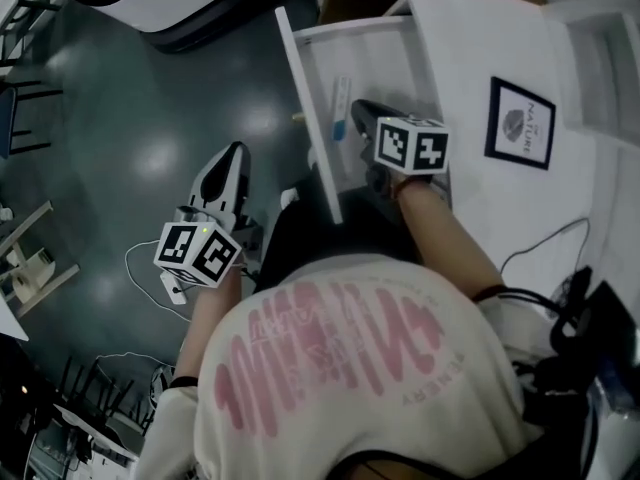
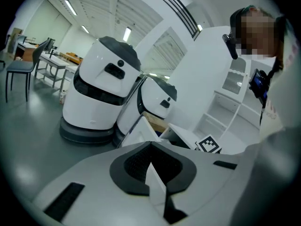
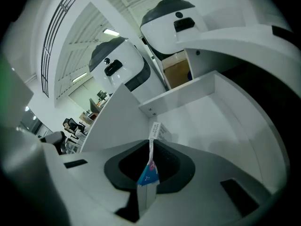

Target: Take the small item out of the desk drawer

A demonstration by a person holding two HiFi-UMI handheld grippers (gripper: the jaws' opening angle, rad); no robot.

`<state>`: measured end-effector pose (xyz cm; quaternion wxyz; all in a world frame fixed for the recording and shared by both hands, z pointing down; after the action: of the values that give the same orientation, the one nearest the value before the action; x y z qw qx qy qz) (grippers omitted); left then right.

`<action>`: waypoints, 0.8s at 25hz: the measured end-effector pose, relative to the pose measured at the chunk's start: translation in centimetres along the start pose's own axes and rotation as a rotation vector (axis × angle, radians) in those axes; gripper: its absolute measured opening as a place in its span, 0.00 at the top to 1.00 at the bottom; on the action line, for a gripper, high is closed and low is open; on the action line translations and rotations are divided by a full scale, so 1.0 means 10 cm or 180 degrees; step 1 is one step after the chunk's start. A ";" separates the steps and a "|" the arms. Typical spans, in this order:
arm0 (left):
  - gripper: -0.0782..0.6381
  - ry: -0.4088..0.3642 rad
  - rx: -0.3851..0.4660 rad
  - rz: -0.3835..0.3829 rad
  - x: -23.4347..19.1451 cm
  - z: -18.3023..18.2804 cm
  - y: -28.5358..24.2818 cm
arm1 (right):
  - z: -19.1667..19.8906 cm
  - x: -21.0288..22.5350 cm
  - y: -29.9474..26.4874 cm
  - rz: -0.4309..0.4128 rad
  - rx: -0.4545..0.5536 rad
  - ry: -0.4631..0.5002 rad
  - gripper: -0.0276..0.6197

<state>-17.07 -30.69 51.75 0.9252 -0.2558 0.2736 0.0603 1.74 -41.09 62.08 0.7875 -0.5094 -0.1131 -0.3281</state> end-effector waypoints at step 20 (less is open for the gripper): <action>0.85 0.0123 -0.0232 -0.0147 -0.20 0.19 -0.09 | 0.15 0.10 -0.46 0.0031 -0.0385 -0.0476 0.62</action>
<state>-17.63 -30.43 54.55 0.9110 -0.2967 0.2831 0.0440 -0.15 -41.44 66.61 0.7462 -0.5796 -0.1490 -0.2916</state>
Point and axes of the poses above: the fingertips, and each gripper's own axes: y backward along the fingers, x to its right, z out of its underside, the point moved 1 cm from there along y, backward along the fingers, and after that the axes turned 4 degrees about -z, right-handed, at the moved point
